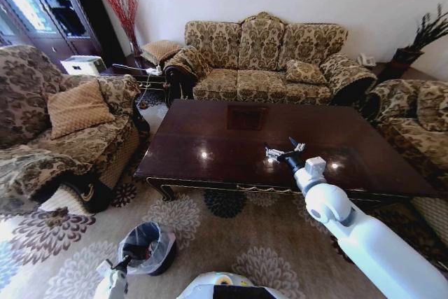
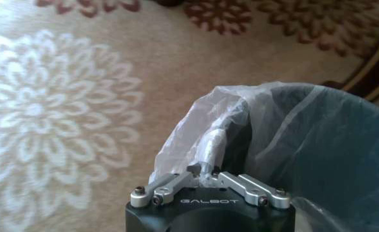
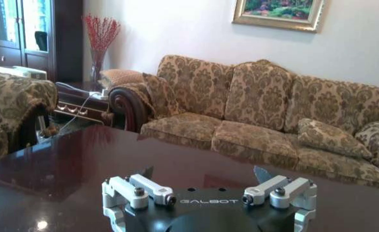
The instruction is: Move to the front of the table and place the trash on the table into the trash bin.
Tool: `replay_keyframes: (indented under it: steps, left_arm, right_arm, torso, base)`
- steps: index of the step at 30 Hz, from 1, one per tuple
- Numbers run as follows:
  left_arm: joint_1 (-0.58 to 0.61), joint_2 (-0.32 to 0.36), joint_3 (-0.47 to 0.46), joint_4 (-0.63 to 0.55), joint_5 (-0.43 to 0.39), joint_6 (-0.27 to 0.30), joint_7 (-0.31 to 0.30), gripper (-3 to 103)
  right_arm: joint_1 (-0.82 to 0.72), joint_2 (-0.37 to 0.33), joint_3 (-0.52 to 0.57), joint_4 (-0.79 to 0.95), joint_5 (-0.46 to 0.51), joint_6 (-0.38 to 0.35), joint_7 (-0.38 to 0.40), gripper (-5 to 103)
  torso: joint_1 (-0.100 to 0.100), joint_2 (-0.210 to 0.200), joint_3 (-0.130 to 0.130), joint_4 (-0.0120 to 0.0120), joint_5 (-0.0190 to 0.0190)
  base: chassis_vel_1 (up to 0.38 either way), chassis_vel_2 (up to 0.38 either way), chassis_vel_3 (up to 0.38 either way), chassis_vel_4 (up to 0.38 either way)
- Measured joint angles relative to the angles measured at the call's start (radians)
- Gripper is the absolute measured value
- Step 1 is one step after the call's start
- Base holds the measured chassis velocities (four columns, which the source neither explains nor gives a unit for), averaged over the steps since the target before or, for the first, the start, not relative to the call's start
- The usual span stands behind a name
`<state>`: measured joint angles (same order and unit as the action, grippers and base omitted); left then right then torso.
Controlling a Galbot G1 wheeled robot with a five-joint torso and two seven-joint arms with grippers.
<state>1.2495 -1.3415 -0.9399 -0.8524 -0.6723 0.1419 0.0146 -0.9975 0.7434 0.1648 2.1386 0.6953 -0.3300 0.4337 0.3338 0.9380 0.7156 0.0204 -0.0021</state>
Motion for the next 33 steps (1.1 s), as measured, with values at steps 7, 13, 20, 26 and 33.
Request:
replay_keyframes:
  steps: [7, 13, 20, 26, 33]
  left_arm:
    - [0.035, 0.002, 0.000, -0.039, 0.028, -0.042, 0.070, 26]
    - [0.073, 0.001, -0.005, -0.094, 0.062, -0.063, 0.108, 48]
    - [0.159, 0.014, -0.021, -0.276, 0.021, -0.090, 0.180, 76]
    - [0.237, 0.032, -0.042, -0.512, 0.011, -0.106, 0.152, 97]
    - [0.323, 0.018, -0.063, -0.832, 0.052, -0.145, 0.134, 100]
  right_arm:
    - [0.008, 0.010, 0.000, -0.007, 0.005, 0.001, 0.000, 100]
    - [0.010, 0.014, -0.001, -0.007, 0.008, 0.001, 0.000, 100]
    - [0.010, 0.017, 0.004, -0.002, 0.015, 0.003, 0.000, 100]
    - [0.004, 0.026, 0.006, 0.029, 0.026, -0.046, 0.013, 100]
    - [-0.036, 0.044, 0.046, 0.051, 0.019, -0.053, 0.023, 100]
  torso:
    - [0.000, 0.000, 0.000, 0.0011, 0.0016]
    - [0.000, 0.000, 0.000, 0.0011, 0.0017]
    - [0.000, 0.000, 0.000, 0.0011, 0.0019]
    - [0.000, 0.000, 0.000, 0.0009, 0.0020]
    - [0.000, 0.000, 0.000, 0.0012, 0.0017]
  base:
    - [0.000, 0.000, 0.000, 0.000]
    - [0.000, 0.000, 0.000, 0.000]
    - [0.000, 0.000, 0.000, 0.000]
    - [0.000, 0.000, 0.000, 0.000]
    - [0.000, 0.000, 0.000, 0.000]
